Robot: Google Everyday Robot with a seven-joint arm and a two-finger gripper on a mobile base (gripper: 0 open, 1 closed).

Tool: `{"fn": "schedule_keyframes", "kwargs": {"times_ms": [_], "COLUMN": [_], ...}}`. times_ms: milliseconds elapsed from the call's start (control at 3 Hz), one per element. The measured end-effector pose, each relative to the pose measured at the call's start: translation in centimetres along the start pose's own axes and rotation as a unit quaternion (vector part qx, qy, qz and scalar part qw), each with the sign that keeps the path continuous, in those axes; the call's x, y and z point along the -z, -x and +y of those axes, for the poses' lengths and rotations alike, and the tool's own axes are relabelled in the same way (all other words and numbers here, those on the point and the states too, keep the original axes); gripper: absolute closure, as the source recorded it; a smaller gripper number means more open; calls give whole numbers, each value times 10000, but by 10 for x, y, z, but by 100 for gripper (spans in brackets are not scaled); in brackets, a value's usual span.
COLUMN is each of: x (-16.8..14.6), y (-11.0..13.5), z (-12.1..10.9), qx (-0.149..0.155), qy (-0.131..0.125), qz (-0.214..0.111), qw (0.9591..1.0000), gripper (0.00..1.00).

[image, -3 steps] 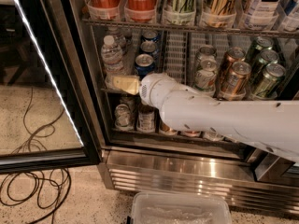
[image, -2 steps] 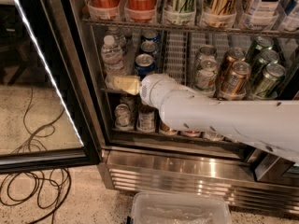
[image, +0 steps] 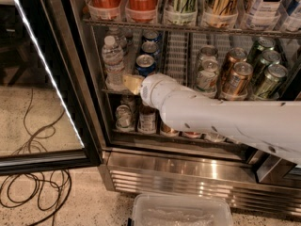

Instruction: Pick pepsi can from middle shelf of fridge

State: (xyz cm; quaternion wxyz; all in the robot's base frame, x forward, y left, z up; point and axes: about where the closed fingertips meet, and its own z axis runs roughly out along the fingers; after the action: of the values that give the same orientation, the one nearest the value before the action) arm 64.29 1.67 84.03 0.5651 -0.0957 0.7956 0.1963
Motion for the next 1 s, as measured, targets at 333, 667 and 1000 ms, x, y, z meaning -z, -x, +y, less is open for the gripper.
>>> {"fn": "schedule_keyframes", "kwargs": {"times_ms": [333,667,1000], "x": [1,1,0], "y": [2,2,3], "z": [2,2,3], "qx": [44,44,61], "qy": [15,15,24], "qz": [7,6,3], "qw": [10000,10000,10000], "gripper": [10,11,26]}}
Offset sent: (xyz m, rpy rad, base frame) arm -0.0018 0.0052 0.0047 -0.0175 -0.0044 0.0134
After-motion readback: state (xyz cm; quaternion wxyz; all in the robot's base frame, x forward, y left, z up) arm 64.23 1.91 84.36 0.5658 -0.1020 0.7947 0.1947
